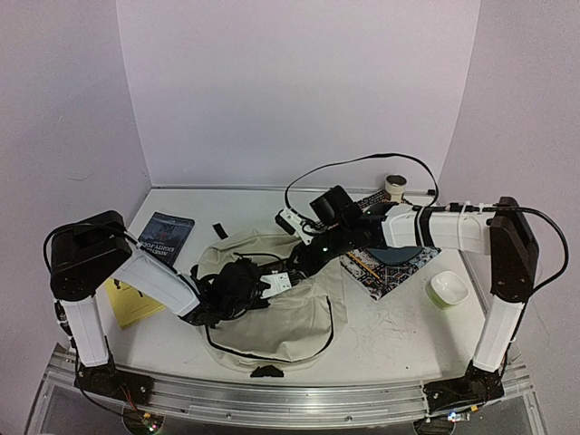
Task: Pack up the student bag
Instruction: Place the pen in the lower front pocket of the bag, then place the lower front pocket of the student bag.
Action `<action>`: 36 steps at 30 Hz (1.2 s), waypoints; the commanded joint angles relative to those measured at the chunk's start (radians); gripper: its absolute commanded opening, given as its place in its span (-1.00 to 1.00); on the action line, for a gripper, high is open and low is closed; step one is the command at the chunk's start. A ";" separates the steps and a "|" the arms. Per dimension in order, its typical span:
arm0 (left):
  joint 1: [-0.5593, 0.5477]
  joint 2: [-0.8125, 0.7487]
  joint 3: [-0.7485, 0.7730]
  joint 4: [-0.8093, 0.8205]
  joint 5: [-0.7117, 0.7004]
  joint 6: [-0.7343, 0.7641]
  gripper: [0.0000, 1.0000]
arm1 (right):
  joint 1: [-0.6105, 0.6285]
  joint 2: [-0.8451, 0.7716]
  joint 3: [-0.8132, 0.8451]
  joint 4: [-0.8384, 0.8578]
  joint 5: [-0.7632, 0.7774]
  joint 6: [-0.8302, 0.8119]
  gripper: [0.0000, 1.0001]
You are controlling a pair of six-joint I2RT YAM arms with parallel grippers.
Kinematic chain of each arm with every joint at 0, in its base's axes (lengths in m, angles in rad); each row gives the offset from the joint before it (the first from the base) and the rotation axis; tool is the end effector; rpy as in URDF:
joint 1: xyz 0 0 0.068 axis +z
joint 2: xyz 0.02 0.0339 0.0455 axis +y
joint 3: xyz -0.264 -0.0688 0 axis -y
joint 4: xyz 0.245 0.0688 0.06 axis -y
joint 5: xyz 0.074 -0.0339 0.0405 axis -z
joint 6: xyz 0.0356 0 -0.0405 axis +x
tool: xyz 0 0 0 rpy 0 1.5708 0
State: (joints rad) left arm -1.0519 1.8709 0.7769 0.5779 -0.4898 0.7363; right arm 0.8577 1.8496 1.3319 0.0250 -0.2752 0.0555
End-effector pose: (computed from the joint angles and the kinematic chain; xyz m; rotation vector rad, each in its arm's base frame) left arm 0.1908 -0.3004 0.1235 1.3868 1.4899 0.3128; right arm 0.2744 0.3320 0.2470 -1.0015 1.9063 0.8327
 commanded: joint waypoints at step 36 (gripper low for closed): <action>0.378 -0.433 -0.031 -0.536 0.315 -0.943 0.26 | 0.001 0.010 0.011 0.014 -0.016 0.036 -0.91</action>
State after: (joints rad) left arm -0.7308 1.3846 0.6624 0.1360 -0.2360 -0.0438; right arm 0.8577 1.8500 1.3342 0.0294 -0.2732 0.0724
